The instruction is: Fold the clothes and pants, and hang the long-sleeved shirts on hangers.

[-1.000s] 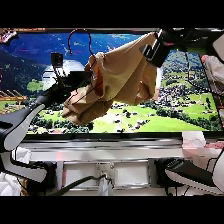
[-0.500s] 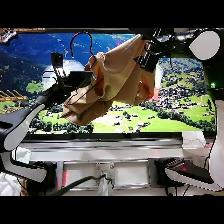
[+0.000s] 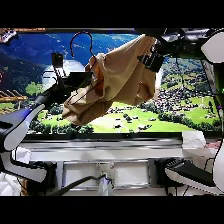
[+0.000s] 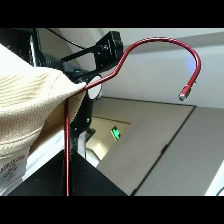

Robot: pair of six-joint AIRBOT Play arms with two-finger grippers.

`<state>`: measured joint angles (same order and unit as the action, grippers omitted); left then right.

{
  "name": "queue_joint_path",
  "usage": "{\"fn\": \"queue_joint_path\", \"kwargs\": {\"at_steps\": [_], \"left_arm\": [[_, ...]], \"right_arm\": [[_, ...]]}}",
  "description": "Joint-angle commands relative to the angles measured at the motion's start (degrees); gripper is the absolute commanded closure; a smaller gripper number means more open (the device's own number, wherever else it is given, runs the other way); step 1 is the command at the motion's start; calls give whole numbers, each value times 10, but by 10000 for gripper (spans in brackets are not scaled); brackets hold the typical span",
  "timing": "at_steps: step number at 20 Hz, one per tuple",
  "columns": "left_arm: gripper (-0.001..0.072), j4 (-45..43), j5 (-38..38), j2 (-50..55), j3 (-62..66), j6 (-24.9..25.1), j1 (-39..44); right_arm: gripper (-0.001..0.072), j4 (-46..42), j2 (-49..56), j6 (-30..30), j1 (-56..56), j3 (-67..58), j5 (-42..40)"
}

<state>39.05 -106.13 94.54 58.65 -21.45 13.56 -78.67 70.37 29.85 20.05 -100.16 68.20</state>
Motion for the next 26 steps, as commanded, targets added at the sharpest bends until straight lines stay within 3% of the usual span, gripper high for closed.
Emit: {"fn": "queue_joint_path", "kwargs": {"at_steps": [1,4,13,14,15,16,17,20,21,23,24,26], "left_arm": [[698,0,0,0,0,-2,0],[698,0,0,0,0,-2,0],[698,0,0,0,0,-2,0],[698,0,0,0,0,-2,0],[698,0,0,0,0,-2,0],[698,0,0,0,0,-2,0],[698,0,0,0,0,-2,0],[695,15,0,0,0,-2,-1],[612,31,0,0,0,-2,-1],[145,78,0,1,0,-2,-2],[26,110,0,1,0,-2,-4],[7,190,5,1,0,-1,-10]], "right_arm": [[20,38,5,-17,0,0,-35],[22,38,7,-25,0,0,-83],[34,87,79,-27,27,1,-64],[109,87,86,-37,35,1,-66],[238,86,92,-41,40,1,-66],[422,84,95,-41,42,1,-67],[694,83,95,-41,42,0,-68],[683,59,90,-45,39,0,-72],[684,54,88,-45,39,0,-79],[685,54,85,-45,39,0,-86],[685,54,83,-45,39,0,-86],[685,54,81,-45,39,0,-85]]}}
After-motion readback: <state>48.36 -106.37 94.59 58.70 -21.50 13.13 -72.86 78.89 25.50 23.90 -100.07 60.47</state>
